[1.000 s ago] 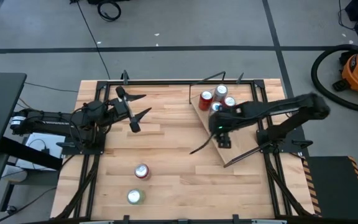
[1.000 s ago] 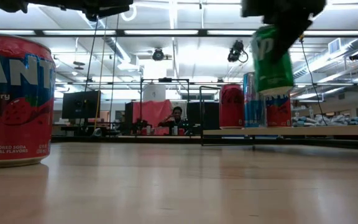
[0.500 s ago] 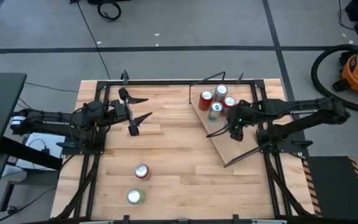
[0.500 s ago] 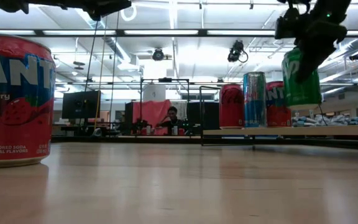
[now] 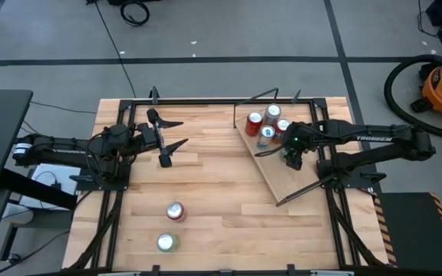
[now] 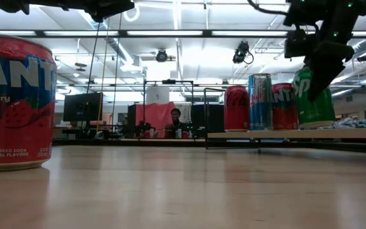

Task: Place canned beverage on shelf
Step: Put the green soda can on the shelf

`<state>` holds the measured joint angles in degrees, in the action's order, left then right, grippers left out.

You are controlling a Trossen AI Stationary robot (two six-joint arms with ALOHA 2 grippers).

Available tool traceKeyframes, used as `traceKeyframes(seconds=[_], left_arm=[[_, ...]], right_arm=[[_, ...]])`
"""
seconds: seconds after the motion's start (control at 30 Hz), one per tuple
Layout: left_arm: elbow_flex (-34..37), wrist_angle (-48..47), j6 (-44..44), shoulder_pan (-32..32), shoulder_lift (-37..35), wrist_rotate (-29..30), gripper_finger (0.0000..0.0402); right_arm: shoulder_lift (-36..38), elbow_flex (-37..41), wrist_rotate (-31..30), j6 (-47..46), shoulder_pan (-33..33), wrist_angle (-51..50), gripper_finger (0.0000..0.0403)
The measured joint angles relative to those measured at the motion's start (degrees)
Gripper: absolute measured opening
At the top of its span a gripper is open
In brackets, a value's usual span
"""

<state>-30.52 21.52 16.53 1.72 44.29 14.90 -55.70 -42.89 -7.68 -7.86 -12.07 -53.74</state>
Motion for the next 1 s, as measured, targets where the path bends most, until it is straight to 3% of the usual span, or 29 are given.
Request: traceKeyframes(seconds=[0.3,1.0], left_arm=[[0.0,-0.4,-0.7,0.0,0.0,0.0,0.0274],[0.0,-1.4,-0.9,0.0,0.0,0.0,0.0274]], right_arm=[[-0.2,0.1,2.3,1.5,-2.7,0.5,0.0337],[-0.2,0.1,1.3,0.1,-2.7,0.1,0.0375]])
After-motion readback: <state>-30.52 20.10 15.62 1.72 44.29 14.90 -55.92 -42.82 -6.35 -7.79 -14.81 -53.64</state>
